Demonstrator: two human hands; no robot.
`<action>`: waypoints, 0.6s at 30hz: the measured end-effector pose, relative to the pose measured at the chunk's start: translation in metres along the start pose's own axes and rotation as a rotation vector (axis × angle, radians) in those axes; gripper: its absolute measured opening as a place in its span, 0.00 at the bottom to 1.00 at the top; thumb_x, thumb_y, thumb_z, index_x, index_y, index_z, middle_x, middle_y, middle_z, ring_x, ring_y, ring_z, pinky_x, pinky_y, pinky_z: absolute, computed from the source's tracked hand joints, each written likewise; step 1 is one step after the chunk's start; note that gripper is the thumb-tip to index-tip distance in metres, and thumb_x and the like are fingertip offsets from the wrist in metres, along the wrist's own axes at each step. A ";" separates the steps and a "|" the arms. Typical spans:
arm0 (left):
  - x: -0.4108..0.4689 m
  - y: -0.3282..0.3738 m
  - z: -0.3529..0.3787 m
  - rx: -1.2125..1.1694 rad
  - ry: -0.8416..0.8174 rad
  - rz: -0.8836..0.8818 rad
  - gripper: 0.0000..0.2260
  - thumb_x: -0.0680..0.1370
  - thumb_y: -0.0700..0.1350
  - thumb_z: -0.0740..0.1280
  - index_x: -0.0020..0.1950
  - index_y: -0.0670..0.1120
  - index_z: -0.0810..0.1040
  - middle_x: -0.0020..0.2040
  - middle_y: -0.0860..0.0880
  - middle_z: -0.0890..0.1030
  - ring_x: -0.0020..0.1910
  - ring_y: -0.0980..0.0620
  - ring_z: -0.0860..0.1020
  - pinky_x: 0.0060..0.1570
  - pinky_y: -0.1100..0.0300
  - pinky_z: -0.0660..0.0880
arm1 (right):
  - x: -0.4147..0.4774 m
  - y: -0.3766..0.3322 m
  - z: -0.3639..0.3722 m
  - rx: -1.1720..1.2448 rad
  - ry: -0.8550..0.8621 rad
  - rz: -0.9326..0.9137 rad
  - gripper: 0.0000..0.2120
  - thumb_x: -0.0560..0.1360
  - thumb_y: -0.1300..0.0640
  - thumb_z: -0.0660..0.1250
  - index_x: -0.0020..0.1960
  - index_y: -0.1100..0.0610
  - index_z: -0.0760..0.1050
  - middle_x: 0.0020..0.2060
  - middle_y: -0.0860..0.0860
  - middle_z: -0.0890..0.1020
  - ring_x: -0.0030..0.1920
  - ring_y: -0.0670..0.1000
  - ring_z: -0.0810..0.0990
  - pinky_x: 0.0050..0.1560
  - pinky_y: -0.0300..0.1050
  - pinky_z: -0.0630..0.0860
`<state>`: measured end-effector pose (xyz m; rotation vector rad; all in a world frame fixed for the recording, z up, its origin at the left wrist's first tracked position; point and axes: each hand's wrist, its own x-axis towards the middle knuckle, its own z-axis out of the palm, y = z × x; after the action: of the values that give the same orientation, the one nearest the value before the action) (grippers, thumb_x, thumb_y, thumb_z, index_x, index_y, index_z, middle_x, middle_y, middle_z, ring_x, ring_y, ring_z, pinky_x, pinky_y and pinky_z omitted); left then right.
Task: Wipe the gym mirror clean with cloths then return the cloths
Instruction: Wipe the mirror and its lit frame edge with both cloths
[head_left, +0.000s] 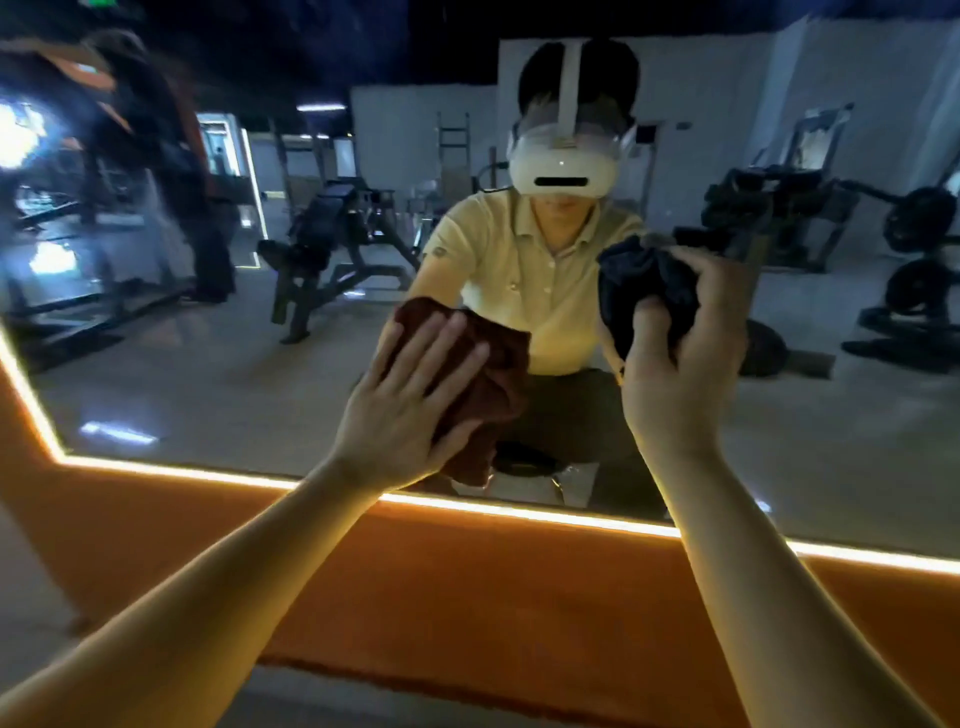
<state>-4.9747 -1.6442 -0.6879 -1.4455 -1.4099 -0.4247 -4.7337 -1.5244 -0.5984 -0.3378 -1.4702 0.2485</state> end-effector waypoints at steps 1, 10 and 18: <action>-0.011 -0.013 -0.005 -0.007 0.057 -0.158 0.32 0.86 0.60 0.54 0.86 0.47 0.54 0.86 0.41 0.52 0.85 0.39 0.53 0.82 0.38 0.49 | -0.003 -0.007 0.012 0.018 -0.013 -0.014 0.12 0.78 0.70 0.64 0.61 0.69 0.75 0.56 0.64 0.78 0.57 0.47 0.75 0.58 0.31 0.69; -0.058 -0.080 -0.029 -0.235 0.393 -1.738 0.31 0.86 0.56 0.44 0.85 0.40 0.47 0.86 0.40 0.45 0.85 0.43 0.46 0.83 0.49 0.43 | -0.042 -0.042 0.068 0.073 -0.233 -0.162 0.13 0.77 0.68 0.66 0.61 0.70 0.77 0.54 0.64 0.78 0.56 0.48 0.74 0.57 0.27 0.66; 0.025 0.028 -0.009 -0.232 0.289 -0.771 0.32 0.85 0.58 0.54 0.86 0.46 0.53 0.86 0.38 0.46 0.85 0.38 0.45 0.82 0.39 0.43 | -0.035 -0.026 0.050 0.046 -0.193 -0.122 0.14 0.78 0.64 0.64 0.63 0.67 0.76 0.55 0.61 0.78 0.55 0.59 0.78 0.53 0.55 0.76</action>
<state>-4.9399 -1.6327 -0.6753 -0.9059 -1.6743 -1.2629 -4.7873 -1.5583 -0.6178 -0.1892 -1.6657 0.2211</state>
